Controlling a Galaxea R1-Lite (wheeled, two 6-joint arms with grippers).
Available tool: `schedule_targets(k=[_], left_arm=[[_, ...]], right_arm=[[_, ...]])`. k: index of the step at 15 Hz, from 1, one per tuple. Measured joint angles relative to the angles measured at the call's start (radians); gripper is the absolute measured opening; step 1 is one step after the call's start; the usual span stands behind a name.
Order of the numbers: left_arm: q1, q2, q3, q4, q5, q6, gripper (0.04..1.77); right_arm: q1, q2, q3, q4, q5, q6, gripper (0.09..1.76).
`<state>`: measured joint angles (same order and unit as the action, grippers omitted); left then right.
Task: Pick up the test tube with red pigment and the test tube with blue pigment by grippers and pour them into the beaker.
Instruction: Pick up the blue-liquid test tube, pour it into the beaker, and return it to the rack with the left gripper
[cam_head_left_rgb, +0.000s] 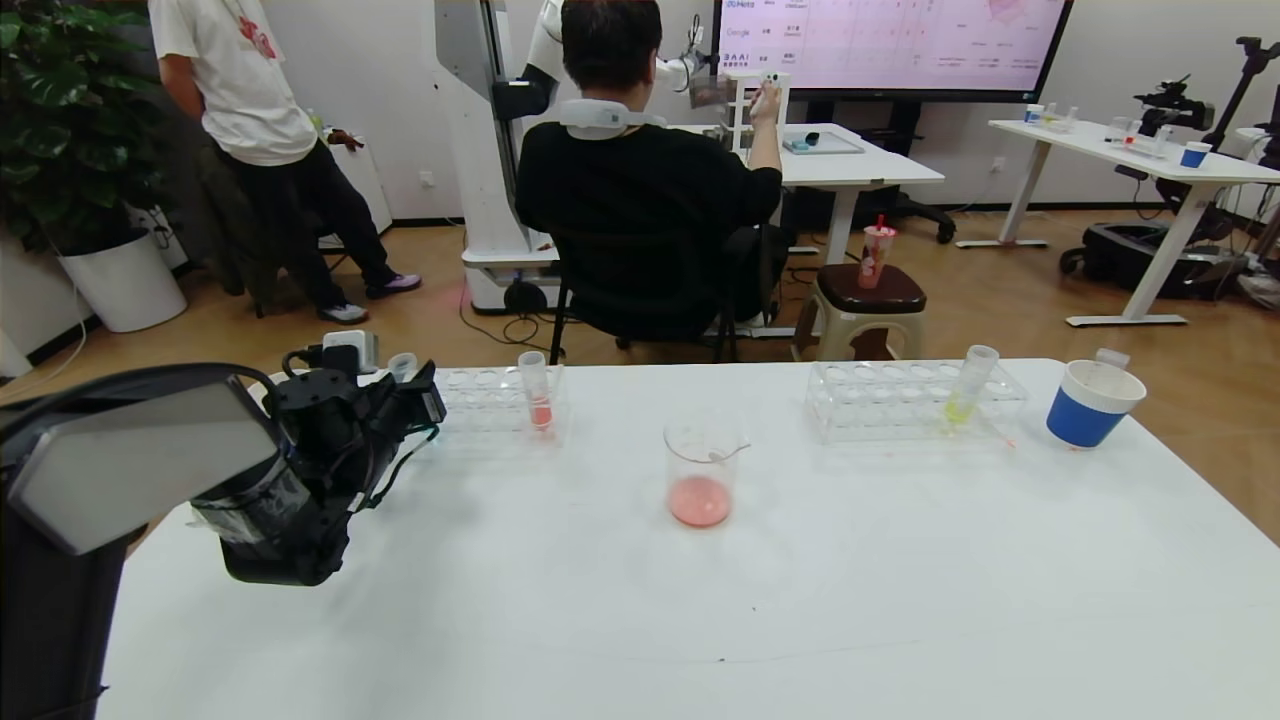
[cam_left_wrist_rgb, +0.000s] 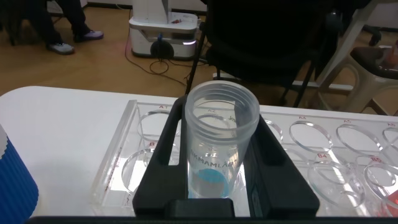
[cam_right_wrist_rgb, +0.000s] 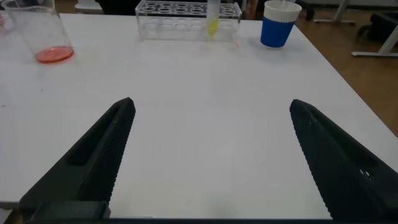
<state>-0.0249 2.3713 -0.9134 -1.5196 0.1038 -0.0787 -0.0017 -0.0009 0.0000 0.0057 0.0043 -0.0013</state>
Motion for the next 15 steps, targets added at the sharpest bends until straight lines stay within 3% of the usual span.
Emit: schedule_targets(k=[4, 8, 12, 15], left_arm=[[-0.001, -0.076, -0.017, 0.088, -0.001, 0.003, 0.51], [-0.005, -0.210, -0.057, 0.284, -0.010, 0.004, 0.51], [-0.017, -0.301, -0.066, 0.361, -0.032, 0.017, 0.51], [-0.070, -0.364, -0.067, 0.427, -0.118, 0.047, 0.51]], right_arm=[[0.000, 0.000, 0.000, 0.000, 0.000, 0.000, 1.74], [0.000, 0.000, 0.000, 0.000, 0.000, 0.000, 1.74], [0.000, 0.000, 0.000, 0.000, 0.000, 0.000, 1.74], [0.000, 0.000, 0.000, 0.000, 0.000, 0.000, 1.74]])
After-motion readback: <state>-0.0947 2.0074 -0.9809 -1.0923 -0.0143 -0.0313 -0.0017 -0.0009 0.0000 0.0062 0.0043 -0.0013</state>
